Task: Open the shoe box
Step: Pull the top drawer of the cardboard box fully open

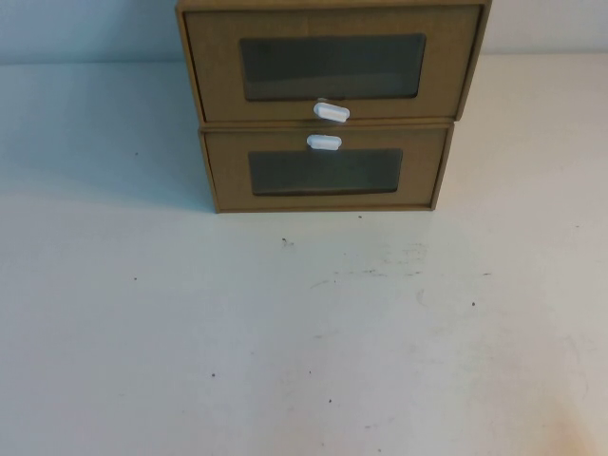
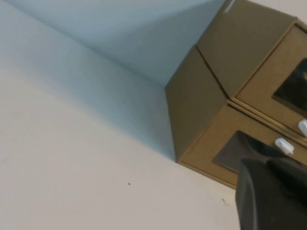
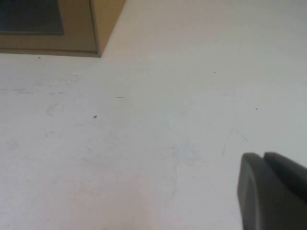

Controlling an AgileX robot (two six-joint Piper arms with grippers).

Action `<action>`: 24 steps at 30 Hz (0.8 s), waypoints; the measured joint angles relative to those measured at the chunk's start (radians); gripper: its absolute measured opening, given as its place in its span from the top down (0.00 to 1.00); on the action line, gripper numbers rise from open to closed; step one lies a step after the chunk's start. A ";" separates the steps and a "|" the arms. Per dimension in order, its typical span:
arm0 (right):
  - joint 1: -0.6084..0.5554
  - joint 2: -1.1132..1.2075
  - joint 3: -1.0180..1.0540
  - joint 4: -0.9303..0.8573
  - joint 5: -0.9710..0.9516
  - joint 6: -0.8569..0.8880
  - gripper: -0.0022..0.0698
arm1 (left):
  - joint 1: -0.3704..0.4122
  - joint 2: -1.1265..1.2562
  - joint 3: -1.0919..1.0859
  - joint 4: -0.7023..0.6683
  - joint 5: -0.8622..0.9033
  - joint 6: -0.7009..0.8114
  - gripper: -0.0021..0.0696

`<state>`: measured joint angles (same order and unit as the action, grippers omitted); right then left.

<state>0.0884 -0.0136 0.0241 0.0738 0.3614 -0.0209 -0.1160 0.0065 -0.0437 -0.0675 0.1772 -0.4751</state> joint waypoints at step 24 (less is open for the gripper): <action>0.000 0.000 0.000 0.000 0.000 0.000 0.99 | -0.260 1.017 -1.174 -0.227 0.757 0.714 0.98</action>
<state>0.0884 -0.0136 0.0241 0.0738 0.3614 -0.0209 -0.3761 1.0236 -1.2173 -0.2942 0.9343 0.2394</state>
